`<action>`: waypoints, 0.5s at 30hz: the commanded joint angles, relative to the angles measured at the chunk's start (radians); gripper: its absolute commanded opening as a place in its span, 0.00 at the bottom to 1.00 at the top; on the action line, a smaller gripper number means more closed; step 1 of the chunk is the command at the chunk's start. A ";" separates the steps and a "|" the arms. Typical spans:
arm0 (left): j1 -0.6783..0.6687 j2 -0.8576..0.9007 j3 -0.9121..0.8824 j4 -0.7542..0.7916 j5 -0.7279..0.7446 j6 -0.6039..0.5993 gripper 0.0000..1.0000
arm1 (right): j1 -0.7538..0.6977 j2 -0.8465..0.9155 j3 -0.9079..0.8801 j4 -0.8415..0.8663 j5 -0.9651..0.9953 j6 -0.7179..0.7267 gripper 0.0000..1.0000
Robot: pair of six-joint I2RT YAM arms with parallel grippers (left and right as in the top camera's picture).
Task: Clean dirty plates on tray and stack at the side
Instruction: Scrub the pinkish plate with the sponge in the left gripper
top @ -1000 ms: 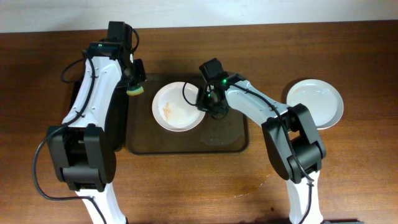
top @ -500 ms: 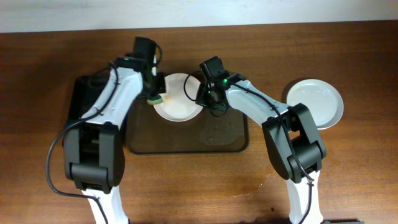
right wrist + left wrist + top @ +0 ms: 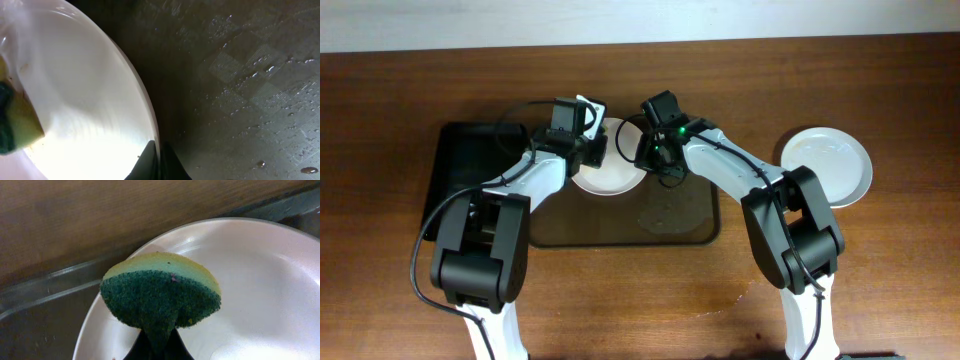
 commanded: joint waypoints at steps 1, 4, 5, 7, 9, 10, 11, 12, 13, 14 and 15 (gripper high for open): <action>-0.005 0.024 -0.007 0.114 0.025 0.046 0.01 | -0.006 0.022 -0.003 0.003 0.024 0.004 0.04; -0.005 0.071 -0.007 0.043 -0.005 0.045 0.01 | -0.006 0.022 -0.003 0.003 0.024 0.004 0.04; -0.004 0.077 -0.007 -0.035 -0.005 0.042 0.01 | -0.006 0.022 -0.003 0.003 0.024 0.004 0.04; -0.005 0.077 -0.007 -0.175 -0.005 0.042 0.01 | -0.006 0.022 -0.003 0.003 0.024 0.004 0.04; -0.010 0.076 -0.007 -0.270 -0.004 0.041 0.01 | -0.006 0.022 -0.003 0.004 0.024 0.004 0.04; -0.010 0.074 -0.005 -0.318 -0.004 0.041 0.01 | -0.006 0.022 -0.003 0.004 0.024 0.004 0.04; -0.010 0.072 0.003 -0.364 -0.003 0.040 0.00 | -0.006 0.022 -0.003 0.004 0.024 0.004 0.04; -0.010 0.065 0.029 -0.454 0.012 0.019 0.01 | -0.006 0.022 -0.003 0.004 0.024 0.004 0.04; -0.009 0.062 0.051 -0.516 0.030 0.015 0.01 | -0.006 0.022 -0.003 0.007 0.024 0.004 0.04; -0.009 0.060 0.087 -0.599 0.051 0.016 0.01 | -0.006 0.022 -0.003 0.011 0.024 0.004 0.04; -0.009 0.060 0.117 -0.651 0.074 0.016 0.00 | -0.006 0.022 -0.003 0.011 0.024 0.004 0.04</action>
